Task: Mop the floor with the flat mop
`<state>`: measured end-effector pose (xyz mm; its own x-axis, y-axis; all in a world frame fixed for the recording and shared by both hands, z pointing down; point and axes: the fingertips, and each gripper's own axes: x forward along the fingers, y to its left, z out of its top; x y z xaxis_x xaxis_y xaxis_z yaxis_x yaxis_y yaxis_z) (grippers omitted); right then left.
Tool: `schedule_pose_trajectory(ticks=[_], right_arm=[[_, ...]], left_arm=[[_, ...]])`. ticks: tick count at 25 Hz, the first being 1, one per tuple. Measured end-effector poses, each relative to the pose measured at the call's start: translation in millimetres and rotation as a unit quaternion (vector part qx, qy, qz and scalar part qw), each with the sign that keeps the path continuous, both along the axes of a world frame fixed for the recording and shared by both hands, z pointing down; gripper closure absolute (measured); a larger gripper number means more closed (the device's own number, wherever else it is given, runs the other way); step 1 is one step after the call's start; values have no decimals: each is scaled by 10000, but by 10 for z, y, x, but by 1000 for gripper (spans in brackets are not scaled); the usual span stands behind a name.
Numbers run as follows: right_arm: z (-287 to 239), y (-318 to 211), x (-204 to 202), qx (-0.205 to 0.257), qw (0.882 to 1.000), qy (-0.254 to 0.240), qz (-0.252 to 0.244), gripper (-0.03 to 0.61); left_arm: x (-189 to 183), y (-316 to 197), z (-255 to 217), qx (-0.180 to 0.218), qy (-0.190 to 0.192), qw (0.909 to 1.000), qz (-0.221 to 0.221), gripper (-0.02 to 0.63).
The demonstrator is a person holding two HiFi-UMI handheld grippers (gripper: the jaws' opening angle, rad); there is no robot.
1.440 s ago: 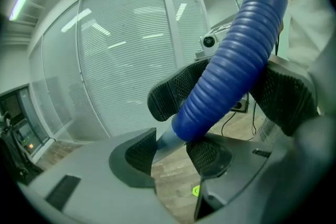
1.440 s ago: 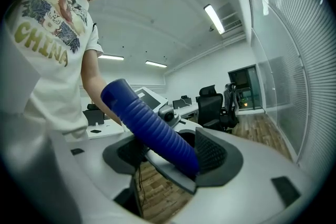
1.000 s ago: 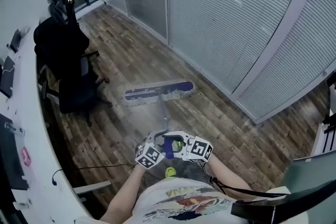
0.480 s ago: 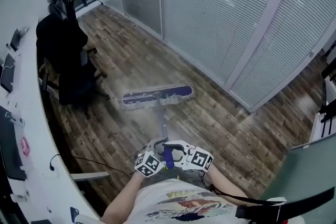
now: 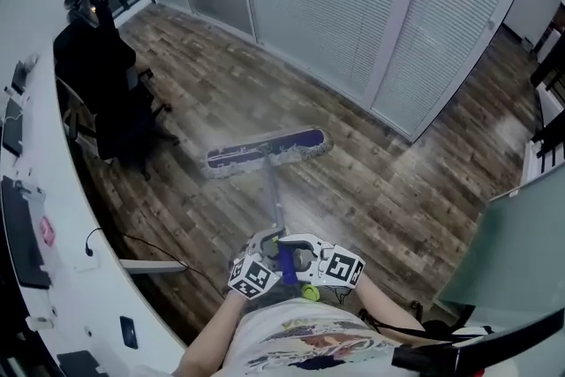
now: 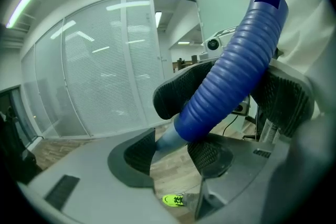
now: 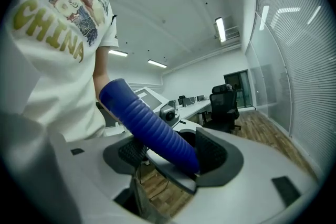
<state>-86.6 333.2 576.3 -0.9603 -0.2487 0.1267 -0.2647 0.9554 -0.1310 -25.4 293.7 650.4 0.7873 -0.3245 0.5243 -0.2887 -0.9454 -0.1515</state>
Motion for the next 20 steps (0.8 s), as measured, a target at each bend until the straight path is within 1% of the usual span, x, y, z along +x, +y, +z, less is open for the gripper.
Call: schedule_pose_trajectory(ticks=[3, 7, 10, 11, 12, 15, 16, 18, 20], right_arm=[[-13, 498, -72, -56, 10000, -22, 50, 322], [-40, 885, -135, -31, 10000, -3, 71, 322], [64, 1026, -207, -119, 9999, 34, -1, 321], [94, 1004, -238, -121, 9999, 39, -49, 319], [87, 947, -268, -124, 9999, -2, -85, 317], [-65, 660, -320, -80, 9995, -238, -169, 312], [-110, 544, -329, -22, 9994, -276, -216, 308], [-155, 289, -368, 27, 9991, -298, -284, 305], [-118, 21, -460, -24, 9993, -179, -325, 305]], left_arm=[[-61, 516, -1, -75, 61, 9999, 67, 446], [-117, 911, -50, -70, 111, 9997, 198, 445], [-172, 1057, 79, -73, -84, 9994, 322, 444], [-199, 1033, 110, -73, -136, 9992, 370, 443], [-224, 976, 101, -95, -102, 9992, 383, 440], [-284, 695, -75, -195, 272, 9991, 262, 439], [-299, 578, -134, -180, 329, 9990, 250, 439], [-342, 320, -194, -119, 319, 9990, 298, 439], [-422, 50, -168, -134, 292, 9990, 324, 439]])
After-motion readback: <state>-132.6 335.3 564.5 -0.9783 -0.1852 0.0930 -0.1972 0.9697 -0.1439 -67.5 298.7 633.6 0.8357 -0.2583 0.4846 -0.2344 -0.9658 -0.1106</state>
